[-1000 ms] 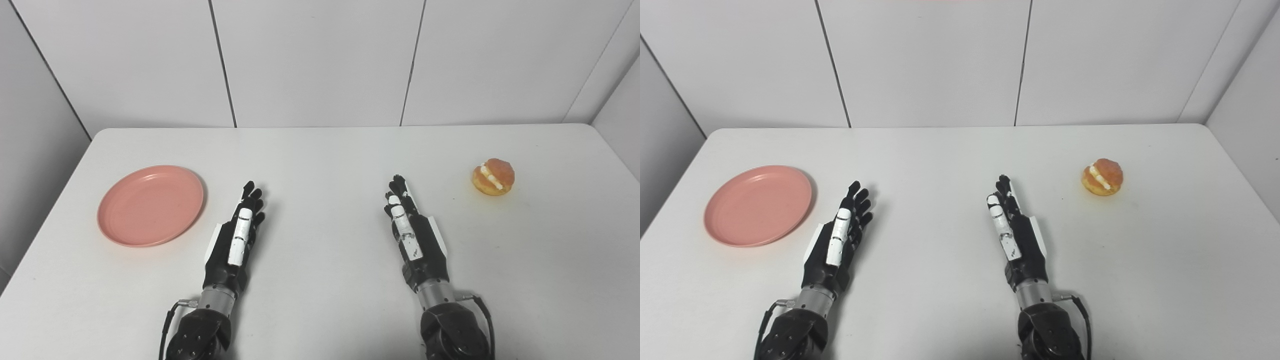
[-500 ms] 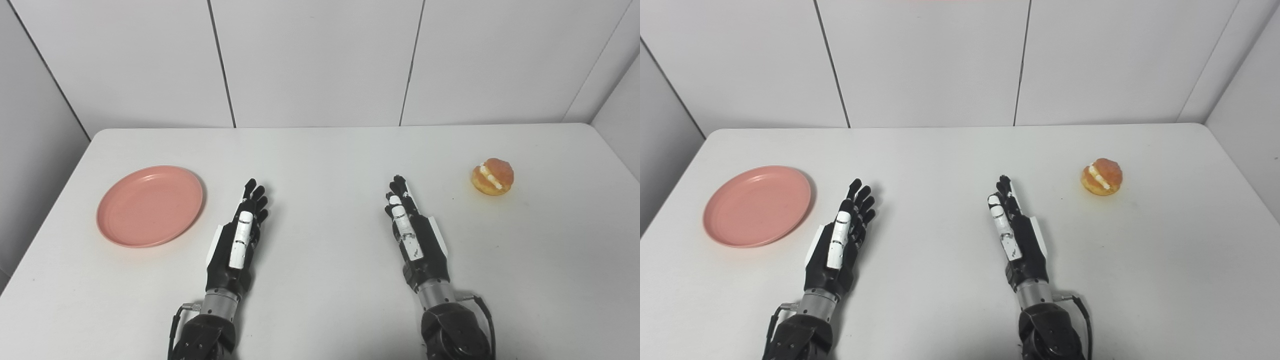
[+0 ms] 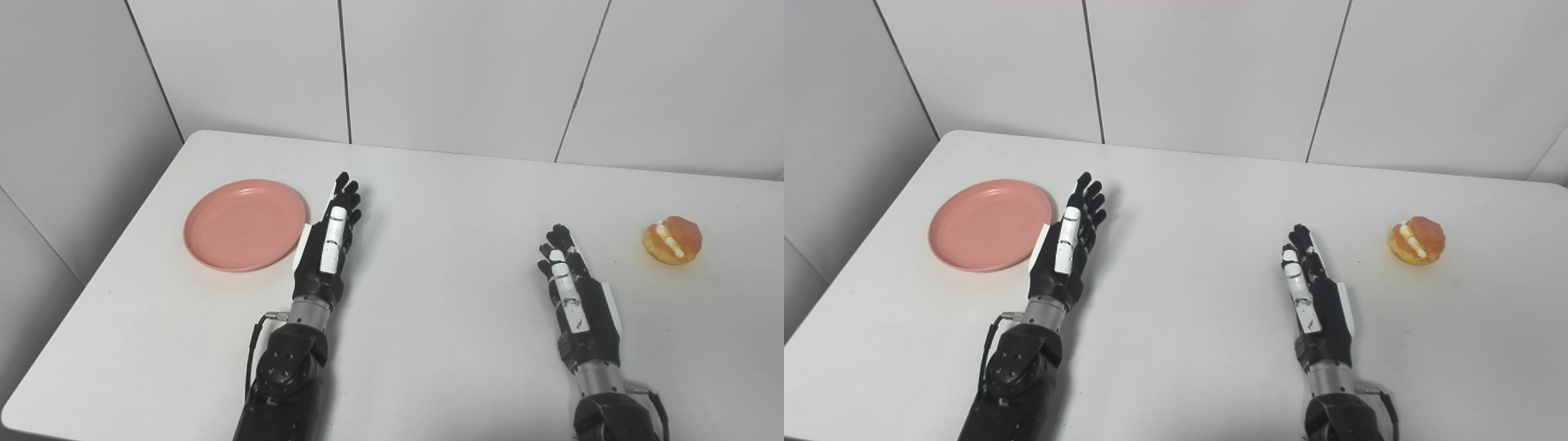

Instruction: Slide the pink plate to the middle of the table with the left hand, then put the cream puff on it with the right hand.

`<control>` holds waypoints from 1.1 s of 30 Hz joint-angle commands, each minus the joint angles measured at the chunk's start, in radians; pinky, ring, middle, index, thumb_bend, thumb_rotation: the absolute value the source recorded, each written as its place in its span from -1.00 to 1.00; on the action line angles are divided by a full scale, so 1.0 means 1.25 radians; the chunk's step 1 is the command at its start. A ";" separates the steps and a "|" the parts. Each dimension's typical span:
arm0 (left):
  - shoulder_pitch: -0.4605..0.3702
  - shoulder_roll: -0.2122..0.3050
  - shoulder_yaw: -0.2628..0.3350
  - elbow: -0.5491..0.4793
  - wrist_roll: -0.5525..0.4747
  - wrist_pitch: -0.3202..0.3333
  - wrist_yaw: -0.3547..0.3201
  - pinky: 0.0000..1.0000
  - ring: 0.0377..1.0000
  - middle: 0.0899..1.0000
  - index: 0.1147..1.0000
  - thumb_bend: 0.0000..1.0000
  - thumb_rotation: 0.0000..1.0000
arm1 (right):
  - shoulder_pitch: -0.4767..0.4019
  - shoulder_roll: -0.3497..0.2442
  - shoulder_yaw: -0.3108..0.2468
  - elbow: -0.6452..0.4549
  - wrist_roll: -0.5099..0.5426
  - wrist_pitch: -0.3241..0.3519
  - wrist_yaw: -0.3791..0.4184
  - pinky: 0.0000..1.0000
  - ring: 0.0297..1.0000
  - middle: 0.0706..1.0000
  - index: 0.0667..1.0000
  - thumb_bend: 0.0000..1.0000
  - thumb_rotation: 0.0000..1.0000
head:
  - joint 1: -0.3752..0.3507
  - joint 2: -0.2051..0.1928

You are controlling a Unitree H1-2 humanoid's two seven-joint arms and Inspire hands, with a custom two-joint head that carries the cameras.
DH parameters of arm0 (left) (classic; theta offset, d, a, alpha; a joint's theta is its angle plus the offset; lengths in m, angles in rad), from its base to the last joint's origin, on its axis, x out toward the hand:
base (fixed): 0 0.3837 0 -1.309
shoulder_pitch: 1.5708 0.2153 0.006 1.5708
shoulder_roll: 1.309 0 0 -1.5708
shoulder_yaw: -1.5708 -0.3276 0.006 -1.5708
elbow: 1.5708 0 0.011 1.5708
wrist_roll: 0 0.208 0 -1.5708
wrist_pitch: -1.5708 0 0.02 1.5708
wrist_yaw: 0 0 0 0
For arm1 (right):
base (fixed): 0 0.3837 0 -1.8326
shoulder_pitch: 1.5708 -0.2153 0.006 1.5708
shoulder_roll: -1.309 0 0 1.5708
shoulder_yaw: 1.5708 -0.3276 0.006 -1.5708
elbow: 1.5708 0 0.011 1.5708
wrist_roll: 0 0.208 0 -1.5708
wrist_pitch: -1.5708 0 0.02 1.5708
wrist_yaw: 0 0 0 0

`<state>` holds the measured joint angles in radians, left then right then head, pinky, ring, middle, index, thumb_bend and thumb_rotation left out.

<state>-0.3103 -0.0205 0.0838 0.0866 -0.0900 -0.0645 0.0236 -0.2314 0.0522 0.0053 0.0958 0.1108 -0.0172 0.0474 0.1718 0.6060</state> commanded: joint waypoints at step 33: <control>-0.169 0.213 0.243 0.214 0.008 -0.134 0.208 0.55 0.34 0.26 0.21 0.35 1.00 | -0.014 -0.002 -0.004 0.019 0.013 -0.045 0.009 0.90 0.86 0.87 0.85 0.23 0.42 | 0.010 -0.011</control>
<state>-0.4780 0.2180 0.3848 0.3692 -0.0975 -0.1950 0.2659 -0.2510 0.0472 0.0017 0.1231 0.1257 -0.0458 0.0538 0.1841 0.5936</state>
